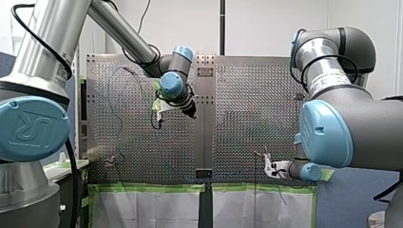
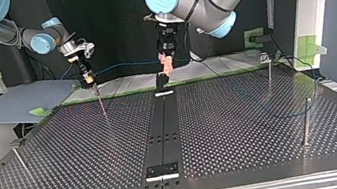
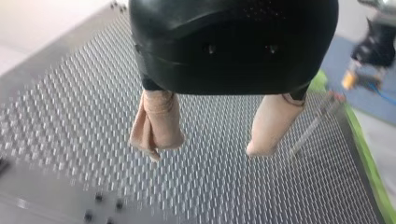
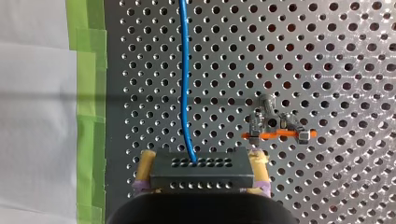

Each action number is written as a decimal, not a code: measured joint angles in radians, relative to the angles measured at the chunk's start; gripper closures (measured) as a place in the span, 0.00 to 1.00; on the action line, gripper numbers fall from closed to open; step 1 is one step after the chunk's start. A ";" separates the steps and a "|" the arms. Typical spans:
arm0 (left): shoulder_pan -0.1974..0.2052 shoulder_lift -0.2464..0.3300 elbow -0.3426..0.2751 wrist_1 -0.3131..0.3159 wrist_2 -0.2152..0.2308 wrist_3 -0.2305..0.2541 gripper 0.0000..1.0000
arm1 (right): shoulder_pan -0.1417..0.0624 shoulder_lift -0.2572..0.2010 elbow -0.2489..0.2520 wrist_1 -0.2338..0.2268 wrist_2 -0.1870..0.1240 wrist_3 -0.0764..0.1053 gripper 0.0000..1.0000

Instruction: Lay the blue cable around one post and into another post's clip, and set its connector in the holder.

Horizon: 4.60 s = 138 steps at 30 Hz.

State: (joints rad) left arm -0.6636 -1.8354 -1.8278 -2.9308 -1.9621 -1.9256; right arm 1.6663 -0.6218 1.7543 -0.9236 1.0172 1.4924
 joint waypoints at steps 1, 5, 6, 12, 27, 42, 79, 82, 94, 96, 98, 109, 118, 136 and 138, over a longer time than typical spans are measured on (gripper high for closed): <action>-0.008 -0.008 0.008 0.008 0.004 -0.008 0.00 | 0.000 0.000 0.000 0.000 0.000 0.000 1.00; -0.044 -0.045 0.044 0.045 0.026 -0.044 0.00 | -0.001 0.000 0.000 0.000 0.001 -0.001 1.00; -0.052 -0.052 0.051 0.052 0.031 -0.052 0.00 | -0.002 0.000 0.000 0.000 0.002 -0.002 1.00; -0.109 -0.109 0.108 0.109 0.042 -0.108 0.00 | -0.006 0.000 0.000 0.000 0.004 -0.002 1.00; -0.245 -0.245 0.233 0.245 -0.025 -0.176 0.00 | -0.008 0.000 0.000 0.003 0.005 -0.006 1.00; -0.388 -0.388 0.116 0.388 -0.136 -0.164 0.00 | -0.008 0.000 0.000 0.010 0.005 -0.009 1.00; -0.327 -0.687 0.256 0.464 -0.082 -0.124 0.00 | -0.018 0.000 0.000 0.011 0.006 -0.010 1.00; -0.320 -0.713 0.278 0.462 -0.083 -0.123 0.00 | -0.017 0.000 0.000 0.011 0.006 -0.010 1.00; -0.308 -0.806 0.370 0.426 -0.108 -0.129 0.00 | -0.021 0.001 0.000 0.016 0.006 -0.016 1.00; -0.302 -0.826 0.386 0.426 -0.114 -0.132 0.00 | -0.021 0.001 0.000 0.016 0.007 -0.017 1.00; -0.294 -0.844 0.395 0.426 -0.117 -0.134 0.00 | -0.021 0.001 0.000 0.018 0.009 -0.018 1.00; -0.275 -0.890 0.436 0.391 -0.189 -0.111 0.00 | -0.023 0.000 0.000 0.031 0.021 -0.037 1.00; -0.296 -0.879 0.486 0.377 -0.225 -0.071 0.00 | -0.027 0.000 0.000 0.038 0.028 -0.049 1.00; -0.221 -0.881 0.556 0.353 -0.244 -0.009 0.00 | -0.028 0.000 0.000 0.040 0.029 -0.060 1.00; -0.214 -0.881 0.562 0.350 -0.240 -0.007 0.00 | -0.028 0.000 0.000 0.040 0.029 -0.063 1.00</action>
State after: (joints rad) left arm -0.8779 -2.7167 -1.2656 -2.5804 -2.2020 -1.9330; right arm 1.6387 -0.6221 1.7542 -0.8836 1.0463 1.4296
